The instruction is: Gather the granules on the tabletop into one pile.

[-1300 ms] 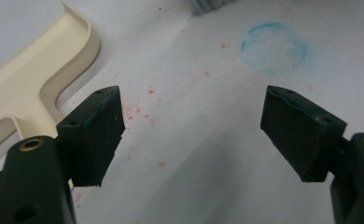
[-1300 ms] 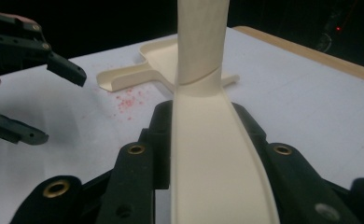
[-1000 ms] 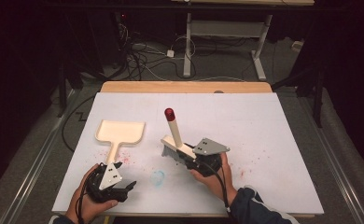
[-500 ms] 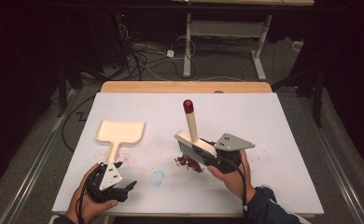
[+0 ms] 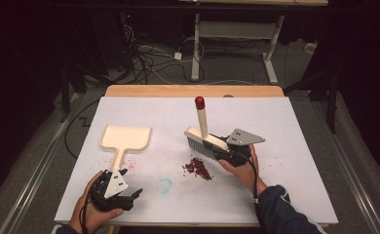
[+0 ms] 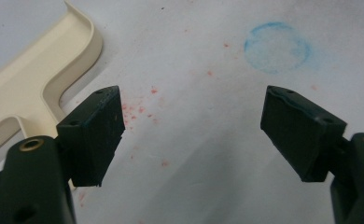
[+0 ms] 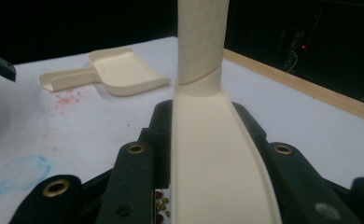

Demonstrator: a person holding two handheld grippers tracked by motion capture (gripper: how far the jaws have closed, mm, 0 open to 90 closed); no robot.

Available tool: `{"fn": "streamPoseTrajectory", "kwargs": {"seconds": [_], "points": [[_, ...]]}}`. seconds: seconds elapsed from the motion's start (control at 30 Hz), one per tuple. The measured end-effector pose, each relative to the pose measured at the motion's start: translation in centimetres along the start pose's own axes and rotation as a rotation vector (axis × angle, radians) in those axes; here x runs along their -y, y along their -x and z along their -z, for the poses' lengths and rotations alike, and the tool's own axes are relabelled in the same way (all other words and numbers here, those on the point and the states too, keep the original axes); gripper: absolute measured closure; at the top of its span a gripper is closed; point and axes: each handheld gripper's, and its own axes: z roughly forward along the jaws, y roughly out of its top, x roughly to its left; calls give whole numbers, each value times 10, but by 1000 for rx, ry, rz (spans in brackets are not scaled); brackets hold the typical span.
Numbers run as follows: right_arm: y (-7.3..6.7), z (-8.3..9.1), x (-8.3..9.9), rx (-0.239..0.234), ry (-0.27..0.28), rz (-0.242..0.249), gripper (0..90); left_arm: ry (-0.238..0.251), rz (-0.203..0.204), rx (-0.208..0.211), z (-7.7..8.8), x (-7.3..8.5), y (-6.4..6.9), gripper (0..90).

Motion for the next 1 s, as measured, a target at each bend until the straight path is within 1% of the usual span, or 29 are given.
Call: {"fn": "streamPoseTrajectory", "kwargs": {"seconds": [0.07,0.13,0.17,0.27,0.3,0.37,0.4,0.53,0.63,0.73,0.87,0.93,1.0], "points": [[-1,-3,4,-35,-5,8,672,-2,-1,1,0,0,0,207],[-2,-6,6,-56,-24,20,673,-4,-2,3,-1,0,0,206],[-3,-7,7,-72,-22,29,673,-4,-3,4,-1,0,0,207],[-5,-5,7,-125,-25,42,673,-4,-8,7,0,0,1,207],[-6,-4,7,-139,-31,60,673,-3,-7,8,0,0,1,206],[-10,0,5,-131,-42,95,673,-1,-5,9,0,0,1,207],[-10,2,5,-137,-41,101,673,-1,-5,7,0,0,1,207],[-9,11,1,-117,-27,105,672,0,-11,6,0,0,1,207],[-6,23,-5,-108,8,97,672,8,-9,2,1,-1,1,207],[-4,40,-12,-94,28,83,673,13,-10,-4,2,-1,1,207],[-2,66,-17,-75,27,71,672,15,-18,-18,3,-1,2,207],[-1,80,-17,-63,18,41,672,13,-24,-22,2,-2,2,206],[0,94,-14,-61,6,16,672,13,-25,-23,2,-2,2,206]]}}
